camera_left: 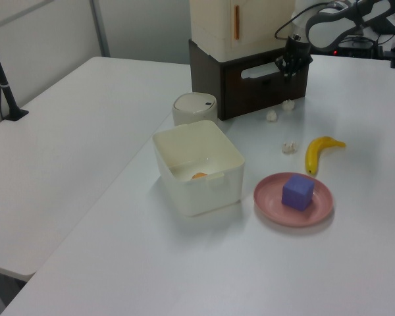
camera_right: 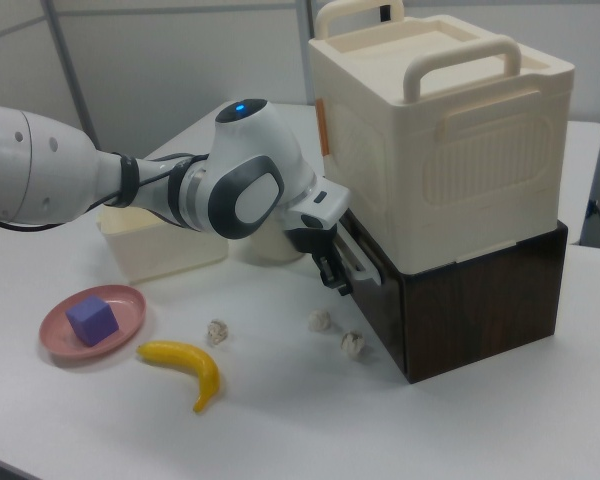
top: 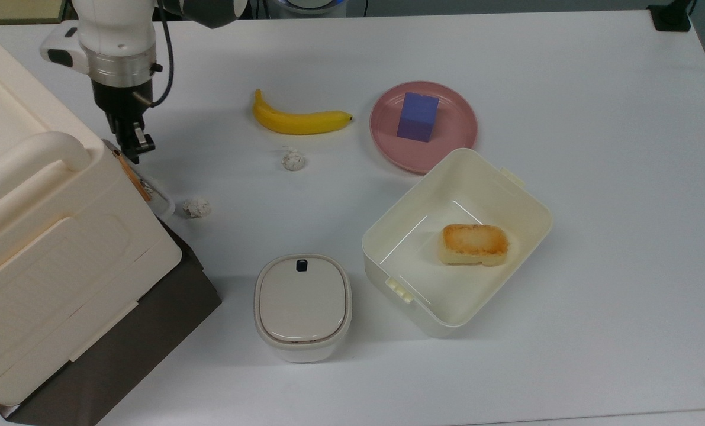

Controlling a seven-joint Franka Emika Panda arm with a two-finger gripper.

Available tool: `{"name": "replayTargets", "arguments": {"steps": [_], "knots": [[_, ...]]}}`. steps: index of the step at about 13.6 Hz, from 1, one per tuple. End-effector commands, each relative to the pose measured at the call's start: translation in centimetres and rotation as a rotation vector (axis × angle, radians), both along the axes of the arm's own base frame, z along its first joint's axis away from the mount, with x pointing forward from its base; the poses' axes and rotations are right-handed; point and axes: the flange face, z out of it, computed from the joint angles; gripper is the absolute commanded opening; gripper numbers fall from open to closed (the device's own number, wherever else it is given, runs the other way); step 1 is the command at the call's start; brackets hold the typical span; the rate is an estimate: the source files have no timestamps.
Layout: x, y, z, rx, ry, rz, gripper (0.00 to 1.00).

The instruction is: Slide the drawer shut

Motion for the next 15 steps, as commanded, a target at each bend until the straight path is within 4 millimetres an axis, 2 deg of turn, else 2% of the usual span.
{"name": "replayTargets", "arguments": {"steps": [1,4,5,6,10,13,15], "knots": [[-0.1,-2.2,0.6,-0.026,-0.042,-0.050,0.00],[-0.7,-2.0,0.3,-0.036,0.040,0.011,0.00],[-1.3,-1.2,-0.4,-0.018,0.145,0.064,0.00],[-1.8,-0.7,0.1,-0.005,0.192,0.086,0.00],[-3.0,5.1,4.7,0.091,0.404,0.237,0.00],[-3.8,7.0,8.9,0.206,0.460,0.365,0.00],[-4.0,7.8,12.6,0.255,0.405,0.421,0.00]]}}
